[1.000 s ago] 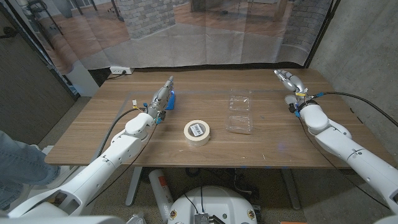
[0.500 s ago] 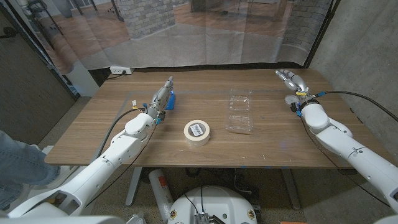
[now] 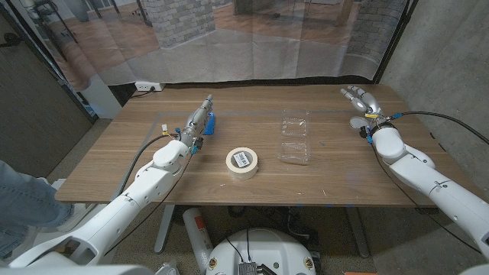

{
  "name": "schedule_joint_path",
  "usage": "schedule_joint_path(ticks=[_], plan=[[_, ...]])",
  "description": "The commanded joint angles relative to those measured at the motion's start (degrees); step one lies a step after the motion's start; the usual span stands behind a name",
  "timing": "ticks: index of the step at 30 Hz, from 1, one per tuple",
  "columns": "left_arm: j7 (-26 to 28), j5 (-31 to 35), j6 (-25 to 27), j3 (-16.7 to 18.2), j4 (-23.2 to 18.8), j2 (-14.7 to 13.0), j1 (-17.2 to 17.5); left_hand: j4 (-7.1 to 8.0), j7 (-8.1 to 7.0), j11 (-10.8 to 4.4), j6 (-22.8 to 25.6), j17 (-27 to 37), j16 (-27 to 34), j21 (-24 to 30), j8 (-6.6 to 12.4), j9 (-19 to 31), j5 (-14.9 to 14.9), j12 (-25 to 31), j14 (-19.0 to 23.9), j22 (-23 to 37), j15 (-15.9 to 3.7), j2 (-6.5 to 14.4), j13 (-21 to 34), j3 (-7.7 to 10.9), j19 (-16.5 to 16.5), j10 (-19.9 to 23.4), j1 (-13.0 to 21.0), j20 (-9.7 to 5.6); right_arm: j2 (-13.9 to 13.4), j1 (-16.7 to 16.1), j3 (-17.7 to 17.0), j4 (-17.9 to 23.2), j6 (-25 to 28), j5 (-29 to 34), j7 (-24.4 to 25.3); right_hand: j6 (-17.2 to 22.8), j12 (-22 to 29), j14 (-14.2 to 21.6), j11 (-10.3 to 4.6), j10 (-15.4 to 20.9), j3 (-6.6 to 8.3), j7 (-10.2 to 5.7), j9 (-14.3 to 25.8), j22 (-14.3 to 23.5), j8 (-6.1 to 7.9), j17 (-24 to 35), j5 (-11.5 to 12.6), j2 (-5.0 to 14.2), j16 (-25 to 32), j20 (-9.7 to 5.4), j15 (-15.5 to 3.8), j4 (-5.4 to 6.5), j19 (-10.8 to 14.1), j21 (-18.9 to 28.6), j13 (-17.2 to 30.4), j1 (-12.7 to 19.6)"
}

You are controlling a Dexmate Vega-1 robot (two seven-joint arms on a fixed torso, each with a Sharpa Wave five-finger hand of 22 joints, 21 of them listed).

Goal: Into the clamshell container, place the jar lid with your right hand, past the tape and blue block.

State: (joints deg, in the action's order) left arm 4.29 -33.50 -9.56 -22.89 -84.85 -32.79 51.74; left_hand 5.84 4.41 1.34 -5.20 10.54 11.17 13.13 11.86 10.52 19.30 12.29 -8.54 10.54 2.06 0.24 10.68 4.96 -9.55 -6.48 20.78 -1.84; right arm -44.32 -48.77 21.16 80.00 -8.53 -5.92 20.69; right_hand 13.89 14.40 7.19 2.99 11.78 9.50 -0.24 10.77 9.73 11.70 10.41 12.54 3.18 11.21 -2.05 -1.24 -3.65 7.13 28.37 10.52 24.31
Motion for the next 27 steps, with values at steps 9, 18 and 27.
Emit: schedule_joint_path(ticks=[9, 18, 27], plan=[[0.94, -0.29, -0.17, 0.95, -1.93, -1.0, 1.97, -0.15, -0.05, 0.08, 0.07, 0.08, -0.1, -0.15, 0.08, 0.29, 0.22, -0.14, 0.08, 0.12, -0.06, 0.04, 0.11, -0.25, -1.72, 0.34, 0.59, 0.22, -1.25, 0.72, 1.77, 1.57, 5.34, 4.33, 2.28, -0.22, -0.26, 0.18, -0.56, 0.26, 0.36, -0.79, 0.3, 0.19, -0.11, -0.05, -0.23, -0.31, -0.13, -2.0, -0.06, -0.9, 0.56, -0.49, 0.19, 1.2], [1.08, -0.19, -0.15, 1.26, -2.74, -1.51, 2.28, -0.16, -0.03, 0.0, 0.12, 0.09, -0.1, -0.23, 0.05, 0.29, 0.21, -0.2, 0.12, 0.13, -0.01, 0.09, 0.11, -0.32, -1.77, 0.3, 0.61, 0.35, -2.28, -0.43, 1.47, 3.74, 8.15, 5.15, 3.42, -0.4, -0.32, 0.16, -1.0, 0.43, 0.42, -1.01, 0.31, 0.18, -0.2, -0.04, -0.37, -0.5, -0.19, -1.01, 0.19, -1.3, 0.39, -0.98, 0.21, 1.61], [0.87, -0.11, -0.11, 1.21, -2.85, -1.57, 2.08, -0.17, -0.06, 0.02, 0.08, 0.09, -0.13, -0.3, -0.04, 0.28, 0.19, -0.23, 0.09, 0.14, 0.01, 0.15, 0.11, -0.42, -1.79, 0.35, 0.65, 0.38, -2.76, -1.05, 1.5, 5.27, 11.16, 6.35, 4.83, -0.38, -0.15, 1.11, -1.04, 1.43, 0.37, -1.32, 0.35, 0.15, -0.21, 0.03, -0.6, -0.83, 0.08, 0.44, 0.51, -1.73, 2.27, -1.05, 0.24, 1.9]])
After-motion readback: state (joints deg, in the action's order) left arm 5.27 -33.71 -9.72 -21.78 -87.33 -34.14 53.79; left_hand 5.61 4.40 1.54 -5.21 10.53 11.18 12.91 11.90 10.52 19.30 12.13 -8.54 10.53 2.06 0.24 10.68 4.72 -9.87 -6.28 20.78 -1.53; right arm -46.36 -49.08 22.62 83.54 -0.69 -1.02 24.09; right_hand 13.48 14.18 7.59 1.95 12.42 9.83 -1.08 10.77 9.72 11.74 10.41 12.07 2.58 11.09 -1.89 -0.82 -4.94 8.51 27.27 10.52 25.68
